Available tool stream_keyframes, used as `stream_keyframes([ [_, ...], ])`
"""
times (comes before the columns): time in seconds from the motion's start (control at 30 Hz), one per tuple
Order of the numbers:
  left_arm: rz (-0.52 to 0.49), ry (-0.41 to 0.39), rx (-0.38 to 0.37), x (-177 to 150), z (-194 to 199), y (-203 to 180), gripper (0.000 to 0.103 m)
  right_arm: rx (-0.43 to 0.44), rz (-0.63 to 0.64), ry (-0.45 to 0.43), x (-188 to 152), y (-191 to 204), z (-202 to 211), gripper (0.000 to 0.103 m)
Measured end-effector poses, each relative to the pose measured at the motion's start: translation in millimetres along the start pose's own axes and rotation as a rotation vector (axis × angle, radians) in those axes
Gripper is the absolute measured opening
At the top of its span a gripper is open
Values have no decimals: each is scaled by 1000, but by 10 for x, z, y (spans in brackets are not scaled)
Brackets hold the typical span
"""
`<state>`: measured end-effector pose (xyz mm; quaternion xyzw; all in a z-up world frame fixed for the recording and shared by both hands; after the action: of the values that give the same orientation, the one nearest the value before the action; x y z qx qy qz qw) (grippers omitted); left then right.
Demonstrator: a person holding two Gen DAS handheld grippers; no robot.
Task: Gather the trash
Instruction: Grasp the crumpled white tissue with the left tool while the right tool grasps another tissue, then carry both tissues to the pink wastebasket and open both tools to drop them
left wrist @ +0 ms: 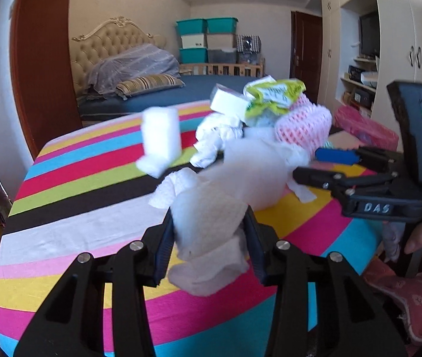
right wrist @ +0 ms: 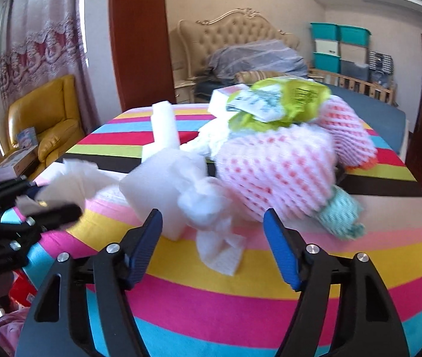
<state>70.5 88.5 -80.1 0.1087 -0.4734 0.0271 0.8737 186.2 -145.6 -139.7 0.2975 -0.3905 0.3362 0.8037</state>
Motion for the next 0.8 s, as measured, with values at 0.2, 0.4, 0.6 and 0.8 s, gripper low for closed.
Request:
stream_keyframes([
  [0.2, 33, -23, -3, 12, 71, 71, 43, 36, 28, -1, 65, 77, -44, 37],
  [0.4, 24, -48, -19, 48, 134, -53, 43, 47, 36, -22, 16, 72, 130, 22],
  [0.6, 14, -73, -23, 119, 187, -155, 43, 65, 31, -91, 71, 130, 502, 22],
  [0.8, -14, -77, -34, 117, 226, -286, 43, 78, 32, -147, 127, 108, 792, 22],
])
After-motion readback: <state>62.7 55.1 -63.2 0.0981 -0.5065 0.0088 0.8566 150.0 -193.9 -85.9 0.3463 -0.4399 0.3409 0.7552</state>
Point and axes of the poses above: each gripper's, at about its wrist camera, not at the fingertips, and z roughly against the way its jaws point, y to its left, x to its top, the point moved 9 cm from there along -z, roughly the way its jaws point, and after that the axes turned 15 degrees about x, right-handed, at the moved point
